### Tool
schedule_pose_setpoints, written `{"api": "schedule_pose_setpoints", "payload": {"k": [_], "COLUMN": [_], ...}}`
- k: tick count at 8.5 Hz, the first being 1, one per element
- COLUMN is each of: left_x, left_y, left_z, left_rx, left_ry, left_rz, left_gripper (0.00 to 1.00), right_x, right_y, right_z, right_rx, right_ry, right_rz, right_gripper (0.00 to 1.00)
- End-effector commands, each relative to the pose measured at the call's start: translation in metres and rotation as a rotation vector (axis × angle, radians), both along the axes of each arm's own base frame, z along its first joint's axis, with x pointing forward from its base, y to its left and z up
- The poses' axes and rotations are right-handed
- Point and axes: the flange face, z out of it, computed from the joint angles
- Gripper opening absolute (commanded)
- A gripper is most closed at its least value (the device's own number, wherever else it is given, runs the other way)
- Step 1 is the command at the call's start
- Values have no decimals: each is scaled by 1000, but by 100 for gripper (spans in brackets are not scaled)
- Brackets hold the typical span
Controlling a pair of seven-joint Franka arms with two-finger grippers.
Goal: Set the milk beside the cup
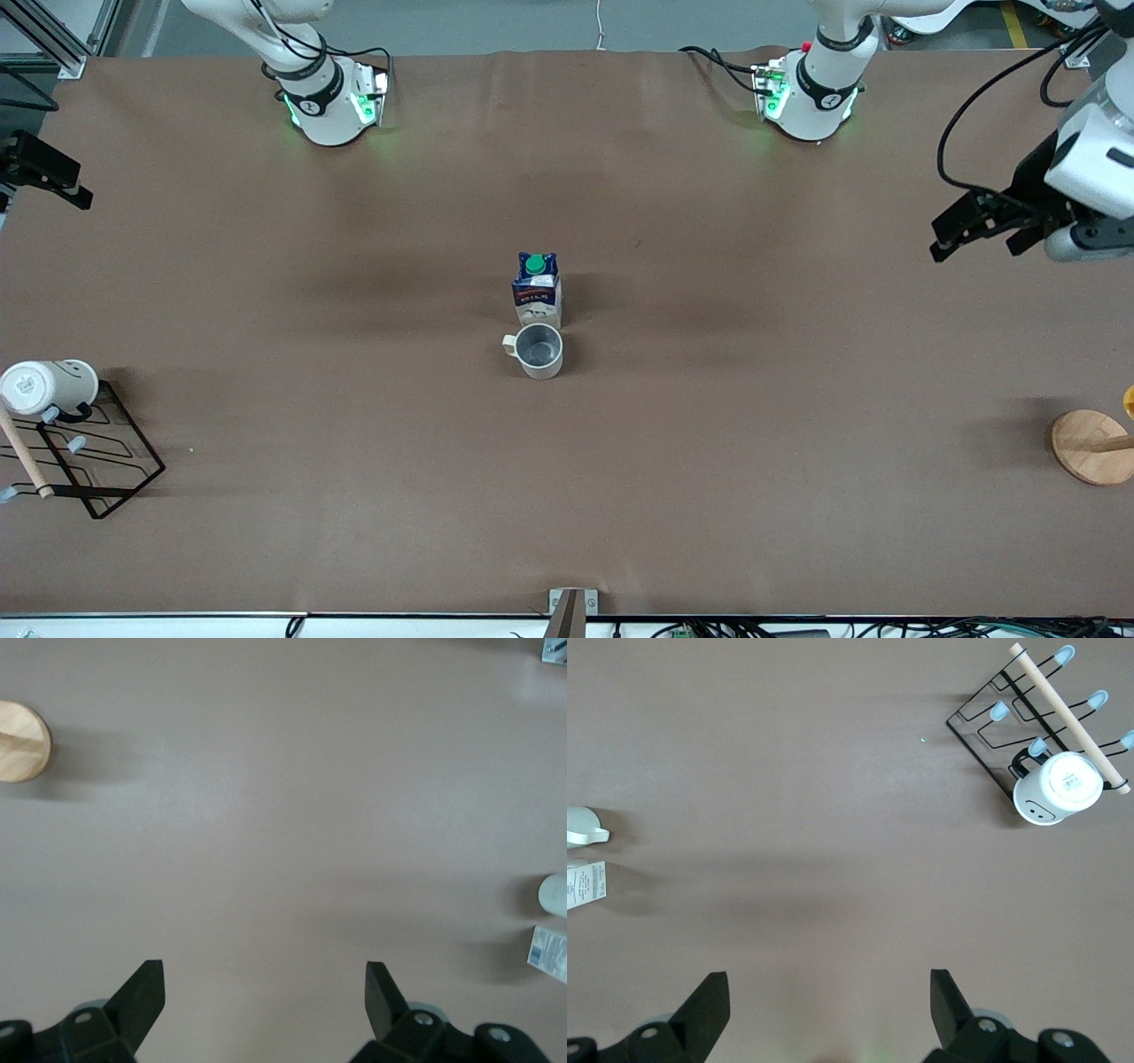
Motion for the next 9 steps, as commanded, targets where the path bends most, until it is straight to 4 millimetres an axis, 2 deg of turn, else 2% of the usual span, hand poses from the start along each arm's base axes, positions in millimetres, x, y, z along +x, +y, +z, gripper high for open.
{"api": "schedule_pose_setpoints", "payload": {"k": [1, 2, 3, 5, 7, 9], "left_x": [-7, -4, -6, -16, -16, -14], "left_y": [3, 21, 26, 23, 33, 30], "left_z": [12, 23, 22, 19, 22, 26], "left_rx": [-2, -16, -21, 9, 11, 12], "left_ry": [-20, -40, -8, 65, 56, 42], "left_rz": [-67, -47, -36, -125, -102, -94], "left_gripper": [100, 100, 100, 100, 100, 100], "right_x": [-4, -3, -1, -2, -1, 2], "right_y": [1, 2, 0, 0, 0, 3], "right_z": [3, 4, 4, 4, 3, -1], "right_rx": [-13, -14, -14, -14, -14, -11], "right_ry": [-9, -24, -30, -29, -27, -26], "right_rz": [-12, -10, -13, -13, -13, -10], "right_gripper": [100, 100, 100, 100, 100, 100]}}
